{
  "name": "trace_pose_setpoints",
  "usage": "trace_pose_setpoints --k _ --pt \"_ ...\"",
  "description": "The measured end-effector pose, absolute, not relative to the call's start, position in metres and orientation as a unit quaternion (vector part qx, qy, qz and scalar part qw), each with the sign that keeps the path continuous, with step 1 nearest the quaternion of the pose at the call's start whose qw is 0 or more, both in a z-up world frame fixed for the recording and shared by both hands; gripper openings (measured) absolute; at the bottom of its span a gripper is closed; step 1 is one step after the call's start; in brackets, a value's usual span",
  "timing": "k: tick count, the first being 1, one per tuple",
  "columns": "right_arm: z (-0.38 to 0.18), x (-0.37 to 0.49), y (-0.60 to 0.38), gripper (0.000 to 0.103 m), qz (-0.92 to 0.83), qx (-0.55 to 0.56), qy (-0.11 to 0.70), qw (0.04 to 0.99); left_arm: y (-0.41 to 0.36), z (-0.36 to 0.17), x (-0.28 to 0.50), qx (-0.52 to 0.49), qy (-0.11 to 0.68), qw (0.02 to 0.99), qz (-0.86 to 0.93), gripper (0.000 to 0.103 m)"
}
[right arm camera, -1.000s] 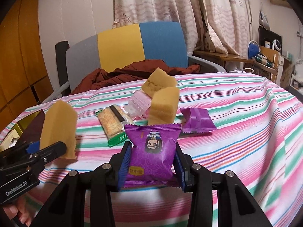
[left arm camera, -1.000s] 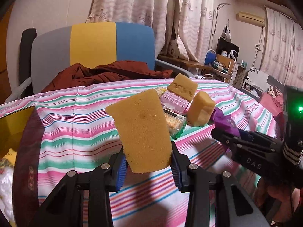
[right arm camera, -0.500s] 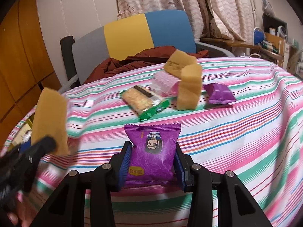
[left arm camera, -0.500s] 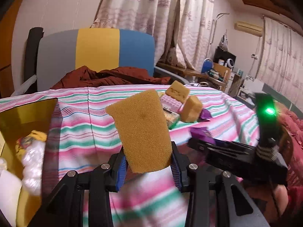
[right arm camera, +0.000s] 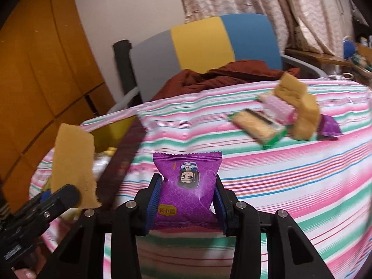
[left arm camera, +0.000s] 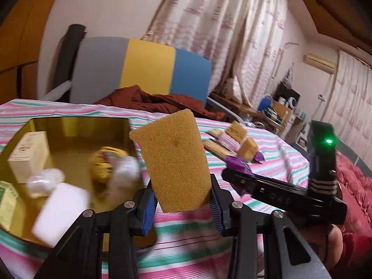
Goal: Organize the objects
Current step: 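Carry the sponge block and purple snack into the gold tin and release both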
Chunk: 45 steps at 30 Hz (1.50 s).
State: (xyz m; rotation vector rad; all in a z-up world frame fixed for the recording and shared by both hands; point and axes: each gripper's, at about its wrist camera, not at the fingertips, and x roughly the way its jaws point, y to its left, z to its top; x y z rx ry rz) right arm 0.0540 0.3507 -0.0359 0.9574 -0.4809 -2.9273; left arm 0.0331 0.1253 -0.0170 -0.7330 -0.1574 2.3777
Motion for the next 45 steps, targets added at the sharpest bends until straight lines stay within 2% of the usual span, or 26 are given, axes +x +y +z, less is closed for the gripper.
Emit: trace_pose_setpoints --k 6,15,17,21,27,29,33,45 --pt "-0.018 0.049 0.299 0.043 -0.935 0.306 -0.161 0.079 0.084 -0.008 0.001 -0.294 -0.078 0.28 0.91 0.04" --pt "-0.011 0.033 0.22 0.044 -0.925 0.319 -0.128 0.161 0.041 -0.007 -0.061 -0.321 -0.084 0.224 0.916 0.04" --pt "-0.013 0.029 0.211 0.047 -0.924 0.326 -0.121 0.161 0.039 -0.01 -0.074 -0.333 -0.079 0.214 0.915 0.04" --pt "-0.016 0.031 0.208 0.074 -0.923 0.329 -0.127 0.156 0.032 -0.018 -0.084 -0.348 -0.091 0.208 0.91 0.04" --pt "-0.016 0.043 0.222 0.074 -0.926 0.321 -0.14 0.145 0.038 -0.025 -0.09 -0.363 -0.086 0.209 0.904 0.041" --pt "-0.018 0.044 0.228 0.074 -0.924 0.323 -0.151 0.139 0.041 -0.023 -0.095 -0.36 -0.074 0.19 0.91 0.045" --pt "-0.021 0.045 0.234 0.074 -0.922 0.326 -0.162 0.136 0.042 -0.02 -0.101 -0.365 -0.063 0.148 0.917 0.079" --pt "-0.024 0.045 0.252 0.075 -0.922 0.318 -0.183 0.121 0.033 -0.015 -0.047 -0.316 -0.117 0.173 0.925 0.08"
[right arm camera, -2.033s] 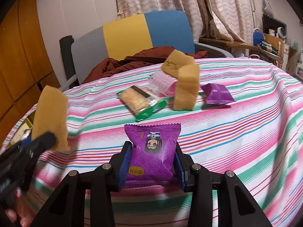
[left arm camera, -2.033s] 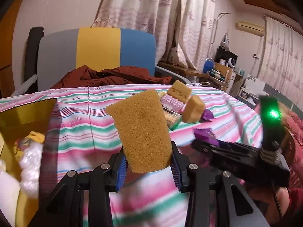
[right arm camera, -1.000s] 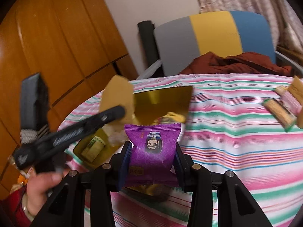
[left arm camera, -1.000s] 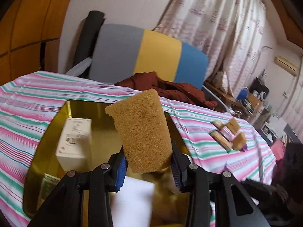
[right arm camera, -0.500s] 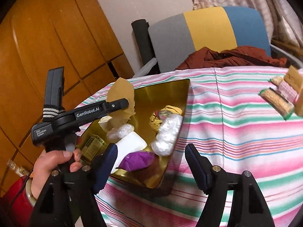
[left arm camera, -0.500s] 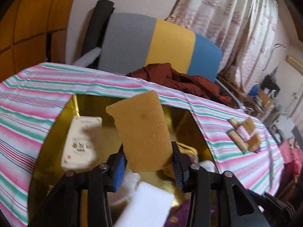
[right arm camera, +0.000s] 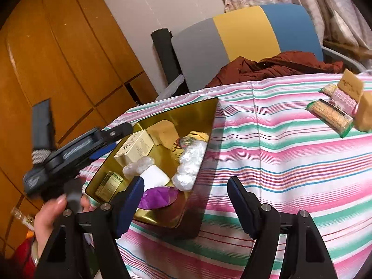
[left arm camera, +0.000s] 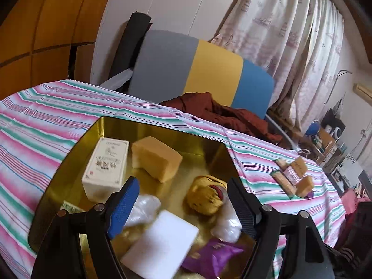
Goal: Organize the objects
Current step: 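Carry the sponge block and purple snack into the gold tin and release both, then move both tools back from the tin toward the remaining pile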
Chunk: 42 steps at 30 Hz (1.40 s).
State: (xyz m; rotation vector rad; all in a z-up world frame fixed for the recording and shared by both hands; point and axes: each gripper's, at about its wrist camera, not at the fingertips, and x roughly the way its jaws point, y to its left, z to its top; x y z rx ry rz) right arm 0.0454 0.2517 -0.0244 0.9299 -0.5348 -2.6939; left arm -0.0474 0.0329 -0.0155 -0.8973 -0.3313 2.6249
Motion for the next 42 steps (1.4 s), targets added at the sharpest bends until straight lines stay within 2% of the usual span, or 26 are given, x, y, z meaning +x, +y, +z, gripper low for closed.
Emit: trace_pose_setpoints --k 9,28,42 --pt "-0.026 0.046 0.266 0.077 -0.923 0.319 -0.192 0.099 0.043 -0.015 -0.022 -0.31 -0.115 0.185 0.925 0.079" --pt "-0.044 0.045 0.325 0.078 -0.918 0.35 -0.188 0.019 0.123 -0.005 0.025 -0.313 -0.039 0.289 0.904 0.079" --pt "-0.059 0.064 0.432 0.078 -0.901 0.352 -0.221 -0.122 0.204 -0.018 0.045 -0.357 0.005 0.37 0.858 0.079"
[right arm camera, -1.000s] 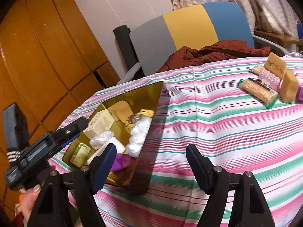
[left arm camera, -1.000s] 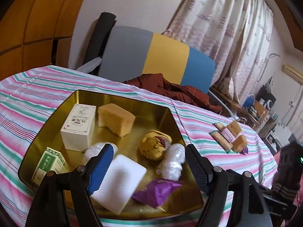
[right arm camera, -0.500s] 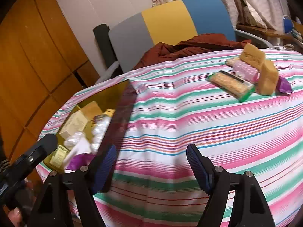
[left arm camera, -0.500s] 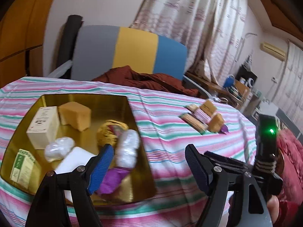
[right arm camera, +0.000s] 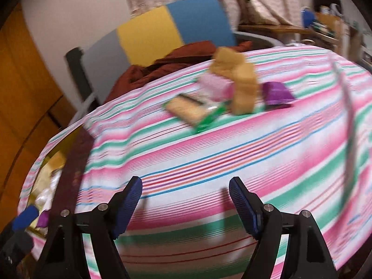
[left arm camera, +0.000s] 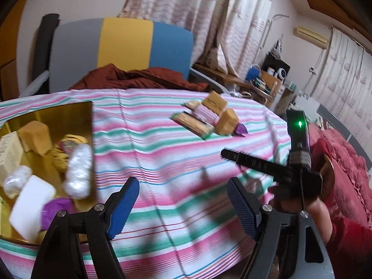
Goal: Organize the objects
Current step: 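Move both tools back from the tin toward the remaining pile, then grasp the cracker packet with the left tool while the right tool grasps another purple snack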
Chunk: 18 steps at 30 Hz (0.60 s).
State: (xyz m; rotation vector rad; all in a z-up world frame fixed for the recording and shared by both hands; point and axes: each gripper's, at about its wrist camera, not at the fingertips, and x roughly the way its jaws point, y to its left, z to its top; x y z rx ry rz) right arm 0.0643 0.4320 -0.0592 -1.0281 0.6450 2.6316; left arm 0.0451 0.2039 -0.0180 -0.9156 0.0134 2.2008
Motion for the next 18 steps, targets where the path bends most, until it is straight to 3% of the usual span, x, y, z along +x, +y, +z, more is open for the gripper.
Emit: trace_pose_setpoints --k 11,18 --pt "-0.041 0.043 0.553 0.078 0.893 -0.318 0.216 0.235 0.222 -0.037 0.042 -0.4 0.01 0.362 0.842 0.079" --pt "-0.057 -0.008 0.589 0.077 0.882 -0.364 0.172 0.246 0.224 -0.042 0.036 -0.421 0.004 0.348 0.837 0.079"
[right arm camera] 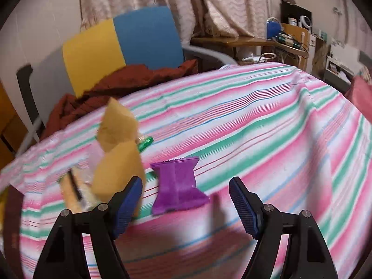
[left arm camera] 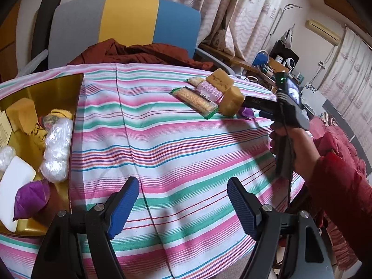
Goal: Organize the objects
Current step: 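Grasp the cracker packet with the left tool while the right tool grasps another purple snack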
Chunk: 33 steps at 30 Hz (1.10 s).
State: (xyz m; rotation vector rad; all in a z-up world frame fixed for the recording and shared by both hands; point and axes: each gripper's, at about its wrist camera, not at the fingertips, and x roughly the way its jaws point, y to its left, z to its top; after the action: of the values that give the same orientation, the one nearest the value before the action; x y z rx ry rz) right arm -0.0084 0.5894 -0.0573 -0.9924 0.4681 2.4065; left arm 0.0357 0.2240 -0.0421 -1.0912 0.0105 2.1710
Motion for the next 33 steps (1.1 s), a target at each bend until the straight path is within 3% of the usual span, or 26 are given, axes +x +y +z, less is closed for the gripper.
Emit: trace_pose_setpoints --k 6,20,29,33 --pt "-0.078 -0.021 0.594 0.055 0.878 -0.385 0.17 0.226 0.238 -0.045 0.026 -0.432 0.003 0.348 0.832 0.08" --pt "-0.081 0.005 0.588 0.054 0.884 -0.349 0.198 0.238 0.323 -0.055 -0.046 -0.472 -0.018 0.32 0.821 0.079" --pt "-0.084 0.001 0.58 0.054 0.885 -0.349 0.176 0.253 0.401 -0.062 -0.106 -0.487 -0.032 0.262 0.833 0.08" --pt "-0.085 0.001 0.579 0.054 0.886 -0.348 0.171 0.256 0.427 -0.079 -0.123 -0.509 -0.002 0.241 0.826 0.08"
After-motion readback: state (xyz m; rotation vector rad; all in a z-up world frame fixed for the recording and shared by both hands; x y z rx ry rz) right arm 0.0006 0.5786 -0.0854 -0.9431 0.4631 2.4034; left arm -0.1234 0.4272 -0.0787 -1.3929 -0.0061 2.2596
